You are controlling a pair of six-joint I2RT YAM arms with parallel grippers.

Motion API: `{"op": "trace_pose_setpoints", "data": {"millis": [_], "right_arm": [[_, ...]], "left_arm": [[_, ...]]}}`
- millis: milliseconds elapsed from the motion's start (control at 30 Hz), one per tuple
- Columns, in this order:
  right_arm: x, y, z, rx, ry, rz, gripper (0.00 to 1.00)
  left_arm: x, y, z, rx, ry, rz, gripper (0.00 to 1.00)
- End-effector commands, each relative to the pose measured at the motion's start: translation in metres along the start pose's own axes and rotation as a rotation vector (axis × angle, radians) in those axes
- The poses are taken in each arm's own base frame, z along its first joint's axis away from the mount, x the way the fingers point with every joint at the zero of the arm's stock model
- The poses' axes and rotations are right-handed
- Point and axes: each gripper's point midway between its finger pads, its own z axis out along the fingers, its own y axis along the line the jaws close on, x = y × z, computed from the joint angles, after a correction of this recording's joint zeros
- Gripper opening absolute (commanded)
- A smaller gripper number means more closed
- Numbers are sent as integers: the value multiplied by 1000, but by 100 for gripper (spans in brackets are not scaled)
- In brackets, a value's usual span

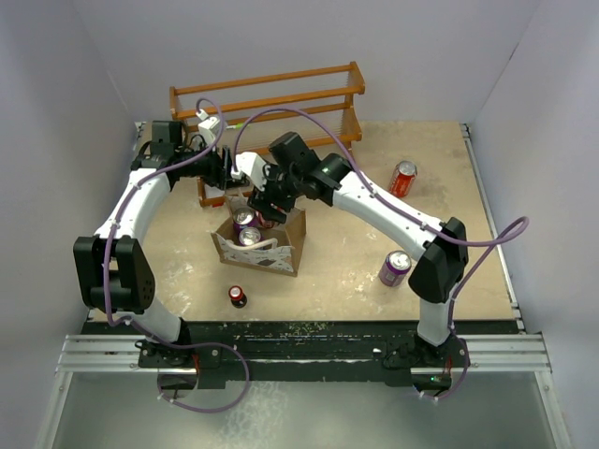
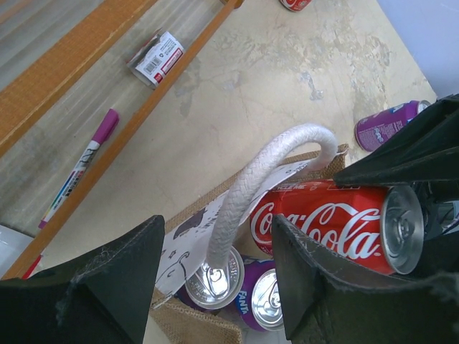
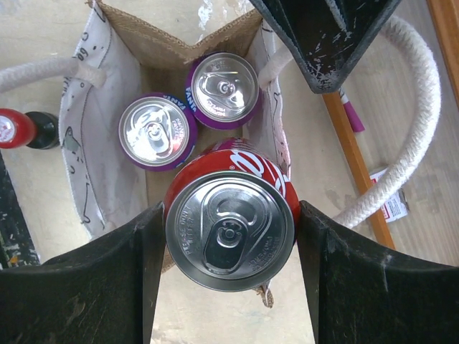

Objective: Place the beverage into the canvas bag

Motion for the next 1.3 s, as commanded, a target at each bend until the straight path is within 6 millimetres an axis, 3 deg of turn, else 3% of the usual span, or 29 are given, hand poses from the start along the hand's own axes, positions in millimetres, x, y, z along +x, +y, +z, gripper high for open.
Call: {"op": "trace_pose_setpoints", "data": {"millis": [0, 1267], "right_arm": [[-30, -12, -9, 58, -84, -52, 0], [20, -3, 65, -17, 26, -56, 0]], "left_arm": [[-9, -6, -6, 8, -28, 29, 64], [-9, 1, -9, -52, -35, 46, 62]]}}
